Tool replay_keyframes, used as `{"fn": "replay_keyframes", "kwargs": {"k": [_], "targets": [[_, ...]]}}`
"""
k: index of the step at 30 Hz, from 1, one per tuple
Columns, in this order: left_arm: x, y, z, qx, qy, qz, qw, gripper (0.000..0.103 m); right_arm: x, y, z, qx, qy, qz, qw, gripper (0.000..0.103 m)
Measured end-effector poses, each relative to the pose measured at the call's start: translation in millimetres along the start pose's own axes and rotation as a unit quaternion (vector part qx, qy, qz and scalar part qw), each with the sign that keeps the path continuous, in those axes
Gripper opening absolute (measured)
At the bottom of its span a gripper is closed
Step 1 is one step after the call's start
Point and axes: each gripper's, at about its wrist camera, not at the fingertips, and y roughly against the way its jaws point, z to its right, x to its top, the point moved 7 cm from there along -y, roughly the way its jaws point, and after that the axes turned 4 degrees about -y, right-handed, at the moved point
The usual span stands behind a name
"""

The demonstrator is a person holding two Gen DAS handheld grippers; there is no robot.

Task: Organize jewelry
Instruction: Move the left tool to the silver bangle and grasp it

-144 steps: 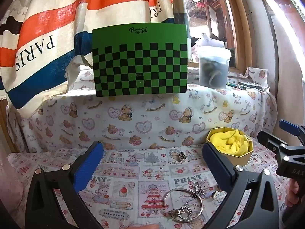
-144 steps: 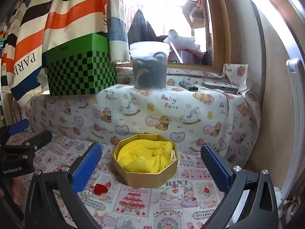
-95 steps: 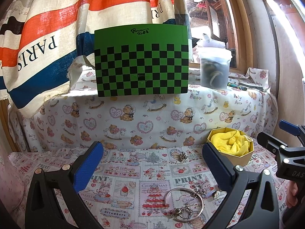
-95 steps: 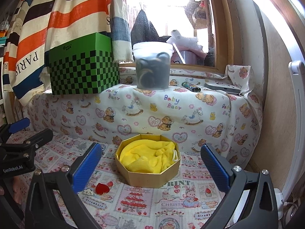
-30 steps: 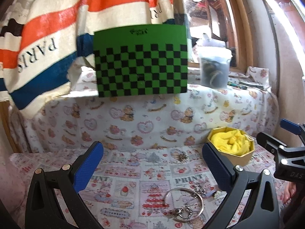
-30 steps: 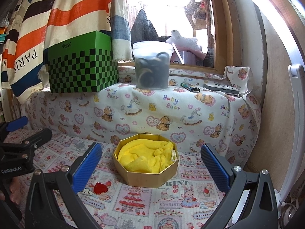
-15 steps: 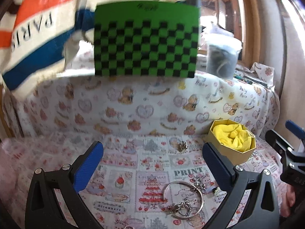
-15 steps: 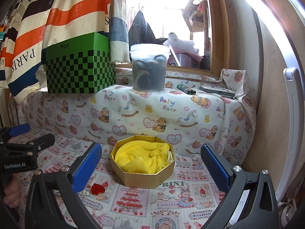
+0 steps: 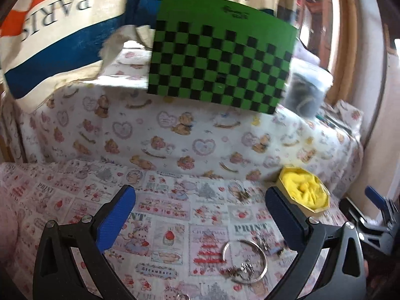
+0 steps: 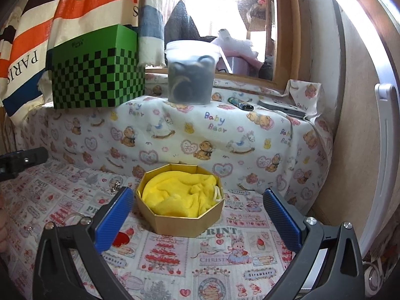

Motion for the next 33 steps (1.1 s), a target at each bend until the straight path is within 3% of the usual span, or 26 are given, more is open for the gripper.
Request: {"fn": "replay_keyframes", "kwargs": {"k": [5, 9, 12, 15, 18, 19, 23, 27, 30, 33], "targets": [[-12.3, -6.0, 27.7, -0.046, -0.067, -0.075, 0.9938, 0.103, -0.1, -1.1, 1.0, -0.001, -0.006, -0.004, 1.0, 0.103], [-30.9, -14.9, 52.2, -0.086, -0.106, -0.124, 0.9828, 0.103, -1.1, -2.3, 0.4, 0.003, -0.009, -0.01, 1.0, 0.103], [-44.5, -25.6, 58.3, -0.084, -0.12, -0.151, 0.9777, 0.102, -1.2, -2.6, 0.9, 0.002, -0.011, -0.011, 1.0, 0.103], [-57.1, -36.3, 63.1, -0.09, -0.136, -0.174, 0.9711, 0.093, -1.6, -3.8, 1.8, 0.001, -0.014, -0.014, 1.0, 0.103], [-73.0, -43.8, 71.1, -0.143, -0.138, -0.216, 0.9561, 0.085, -1.7, -4.2, 2.2, 0.0, -0.016, -0.015, 1.0, 0.103], [-76.9, -45.0, 72.2, -0.142, -0.142, -0.222, 0.9541, 0.083, -1.8, -4.1, 2.0, -0.001, -0.016, -0.015, 1.0, 0.103], [-83.1, -43.8, 81.3, -0.107, -0.198, -0.205, 0.9525, 0.08, -1.5, -3.9, 2.3, -0.001, -0.015, -0.014, 1.0, 0.103], [-82.7, -47.8, 79.0, -0.1, -0.195, -0.199, 0.9551, 0.075, -1.7, -3.5, 2.0, -0.001, -0.014, -0.014, 1.0, 0.103], [-81.0, -49.1, 78.0, -0.095, -0.197, -0.19, 0.9571, 0.063, -1.7, -3.9, 2.2, -0.001, -0.013, -0.015, 1.0, 0.103], [-79.8, -49.1, 76.7, -0.093, -0.199, -0.193, 0.9563, 0.063, -2.1, -4.4, 2.1, -0.001, -0.014, -0.017, 1.0, 0.103]]}}
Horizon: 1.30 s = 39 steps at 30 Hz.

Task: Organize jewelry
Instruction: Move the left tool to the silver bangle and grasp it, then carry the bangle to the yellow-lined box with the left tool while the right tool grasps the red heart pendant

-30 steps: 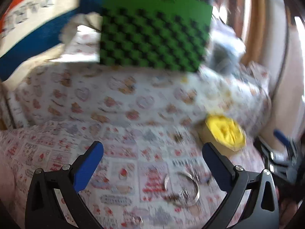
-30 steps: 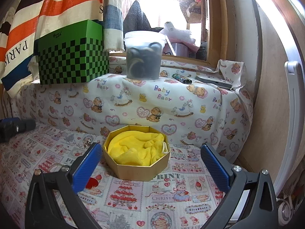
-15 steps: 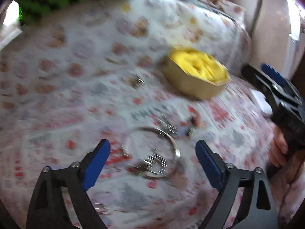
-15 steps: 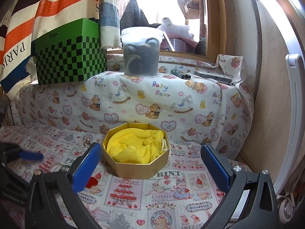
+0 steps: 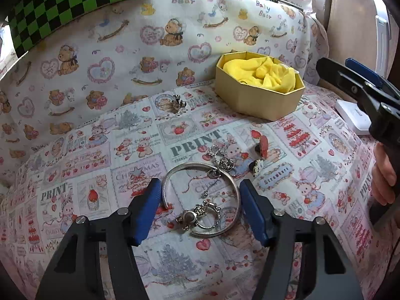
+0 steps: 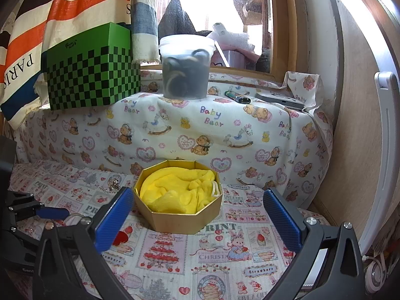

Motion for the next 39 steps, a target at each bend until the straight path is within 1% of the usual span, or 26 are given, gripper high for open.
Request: {"fn": "replay_keyframes", "kwargs": {"k": [3, 5, 7, 11, 13, 16, 19, 23, 25, 26, 28, 30, 31, 32, 33, 34, 36, 37, 39], "targets": [[-1.0, 3.3, -3.5, 0.004, 0.007, -0.003, 1.0, 0.063, -0.2, -0.7, 0.9, 0.0, -0.001, -0.001, 1.0, 0.103], [-0.1, 10.7, -7.5, 0.006, 0.014, 0.005, 0.9999, 0.063, -0.3, -0.9, 1.0, 0.0, -0.001, -0.001, 1.0, 0.103], [3.3, 22.5, -12.5, 0.004, 0.023, 0.02, 0.9995, 0.062, -0.3, -0.8, 1.1, 0.0, -0.001, -0.001, 1.0, 0.103], [10.9, 47.6, -21.5, -0.017, 0.048, 0.049, 0.9975, 0.062, -0.2, -0.7, 0.8, 0.0, -0.001, -0.002, 1.0, 0.103], [14.8, 62.4, -28.4, -0.025, 0.065, 0.07, 0.9951, 0.063, -0.2, -0.7, 0.7, 0.001, -0.001, -0.002, 1.0, 0.103], [19.5, 82.8, -35.1, -0.05, 0.081, 0.096, 0.9908, 0.062, -0.6, -0.7, 0.6, 0.0, -0.001, -0.002, 1.0, 0.103], [21.6, 101.3, -38.9, -0.051, 0.082, 0.119, 0.9881, 0.062, -0.6, -0.6, 0.5, 0.0, -0.001, -0.002, 1.0, 0.103], [27.4, 110.4, -39.6, -0.04, 0.086, 0.137, 0.9861, 0.062, -0.5, -0.5, 0.3, 0.001, 0.0, -0.001, 1.0, 0.103], [28.0, 113.4, -44.4, -0.028, 0.092, 0.137, 0.9859, 0.062, -1.7, -1.1, -1.6, 0.007, 0.001, -0.005, 1.0, 0.103], [27.7, 112.9, -47.8, -0.016, 0.096, 0.134, 0.9863, 0.062, -3.0, -2.1, -3.5, 0.015, 0.0, -0.011, 1.0, 0.103], [25.6, 111.5, -56.8, 0.031, 0.103, 0.123, 0.9866, 0.062, -6.0, -3.6, -8.3, 0.044, -0.007, -0.03, 0.999, 0.103], [22.4, 111.2, -66.3, 0.077, 0.114, 0.117, 0.9836, 0.062, -6.5, -0.3, -12.6, 0.058, -0.013, -0.037, 0.998, 0.103], [21.4, 111.5, -69.7, 0.087, 0.121, 0.117, 0.9818, 0.062, -5.5, 3.5, -15.0, 0.059, -0.015, -0.034, 0.998, 0.103], [20.5, 111.6, -71.8, 0.087, 0.129, 0.118, 0.9808, 0.062, -4.6, 6.6, -17.7, 0.055, -0.015, -0.035, 0.998, 0.103], [19.1, 111.8, -75.3, 0.081, 0.139, 0.119, 0.9797, 0.062, -4.3, 8.4, -20.3, 0.053, -0.016, -0.04, 0.998, 0.1], [18.2, 112.2, -77.4, 0.078, 0.145, 0.12, 0.979, 0.062, -3.7, 10.4, -24.5, 0.063, -0.02, -0.046, 0.997, 0.097], [16.9, 111.7, -79.3, 0.083, 0.144, 0.123, 0.9783, 0.062, -2.5, 9.9, -31.9, 0.087, -0.028, -0.062, 0.994, 0.084], [16.4, 111.6, -79.3, 0.089, 0.142, 0.124, 0.978, 0.062, -2.5, 7.6, -36.0, 0.094, -0.028, -0.076, 0.992, 0.081], [17.4, 107.3, -77.7, 0.094, 0.139, 0.125, 0.9779, 0.062, -5.9, -2.8, -46.5, 0.104, -0.023, -0.117, 0.987, 0.067]]}}
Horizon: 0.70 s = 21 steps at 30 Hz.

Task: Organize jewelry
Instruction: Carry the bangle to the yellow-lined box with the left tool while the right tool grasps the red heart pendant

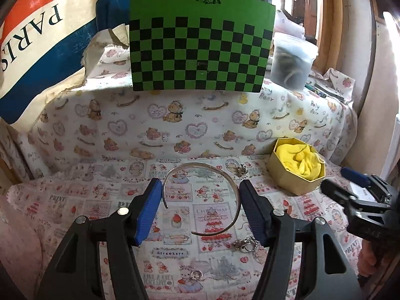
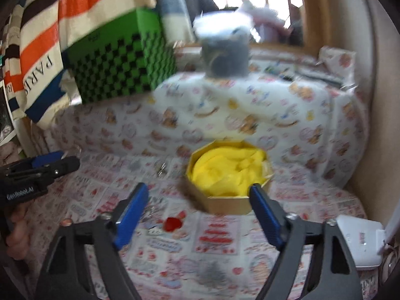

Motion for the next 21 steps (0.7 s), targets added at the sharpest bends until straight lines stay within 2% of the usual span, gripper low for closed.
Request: {"fn": "replay_keyframes", "kwargs": {"k": [4, 6, 9, 13, 16, 21], "targets": [[-0.3, -7.0, 3.8, -0.005, 0.001, -0.005, 1.0, 0.062, -12.2, -34.7, -9.1, 0.018, -0.024, -0.088, 0.996, 0.053], [-0.6, -7.8, 2.4, -0.004, 0.004, -0.005, 1.0, 0.062, -20.5, -48.3, -10.7, 0.031, -0.04, -0.113, 0.992, 0.037], [1.7, -6.6, -1.3, -0.004, 0.011, -0.003, 0.9999, 0.062, -34.8, -62.2, -12.0, 0.026, -0.037, -0.138, 0.989, 0.032], [2.2, -7.3, -3.1, 0.003, 0.009, 0.0, 0.9999, 0.062, -40.7, -71.5, -14.0, 0.032, -0.035, -0.146, 0.988, 0.029], [0.6, -9.3, -0.8, 0.006, 0.004, -0.003, 1.0, 0.062, -41.3, -75.0, -17.3, 0.027, -0.017, -0.143, 0.989, 0.021], [0.4, -9.2, 2.0, 0.024, -0.011, 0.004, 0.9996, 0.063, -44.2, -73.2, -13.9, 0.046, -0.031, -0.135, 0.989, 0.021]]}}
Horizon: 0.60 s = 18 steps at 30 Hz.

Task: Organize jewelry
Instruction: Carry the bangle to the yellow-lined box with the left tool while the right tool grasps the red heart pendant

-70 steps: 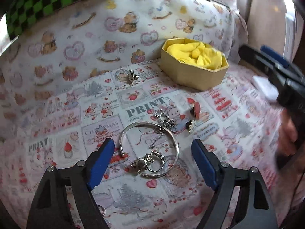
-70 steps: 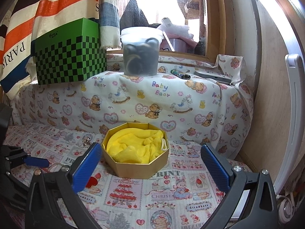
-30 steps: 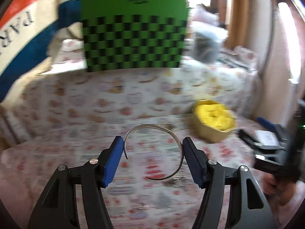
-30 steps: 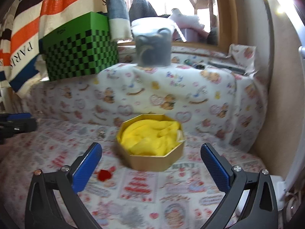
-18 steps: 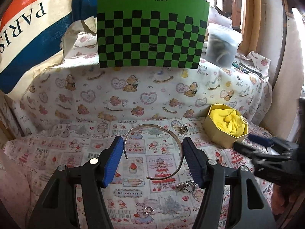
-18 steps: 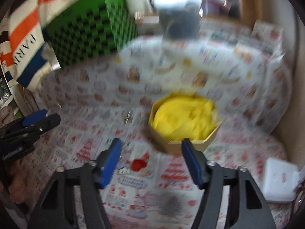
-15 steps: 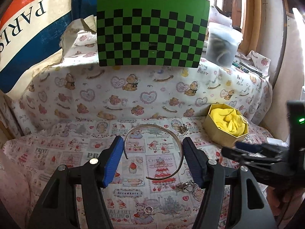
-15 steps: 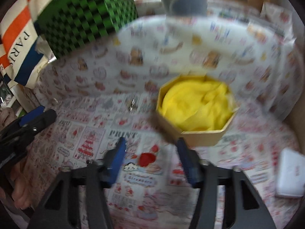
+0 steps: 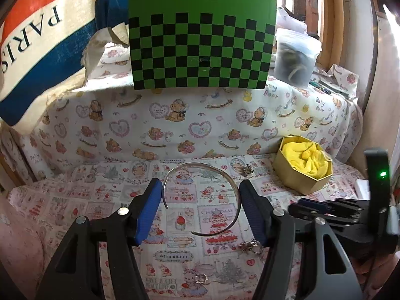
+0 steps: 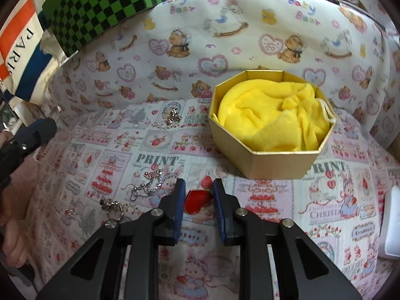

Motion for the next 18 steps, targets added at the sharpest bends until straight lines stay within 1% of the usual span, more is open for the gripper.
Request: {"fn": "replay_keyframes", "kwargs": {"k": [2, 6, 9, 12, 15, 17, 18], "targets": [[0.8, 1.4, 0.3, 0.014, -0.009, 0.008, 0.9998, 0.063, -1.4, 4.3, 4.6, 0.016, -0.01, 0.003, 1.0, 0.021], [2.8, 4.3, -1.0, 0.009, -0.004, 0.015, 0.9998, 0.063, 3.4, 21.5, 12.1, 0.038, -0.018, 0.023, 0.999, 0.021], [5.8, 10.5, -1.1, 0.014, -0.006, 0.027, 0.9995, 0.063, 8.3, 36.4, 11.0, 0.051, -0.014, 0.045, 0.998, 0.021], [9.0, 18.6, 0.6, 0.011, -0.008, 0.041, 0.9991, 0.063, 15.2, 51.9, 7.3, 0.055, 0.001, 0.073, 0.996, 0.021], [12.9, 28.9, 3.2, 0.012, -0.011, 0.058, 0.9982, 0.063, 22.0, 64.8, 8.1, 0.065, -0.003, 0.1, 0.993, 0.021], [14.9, 36.7, 5.0, 0.003, -0.006, 0.06, 0.9982, 0.063, 28.0, 75.8, 12.5, 0.071, -0.012, 0.116, 0.991, 0.021], [17.0, 42.3, 6.7, -0.015, 0.003, 0.063, 0.9979, 0.063, 31.7, 81.0, 16.3, 0.067, -0.017, 0.126, 0.99, 0.021]]}}
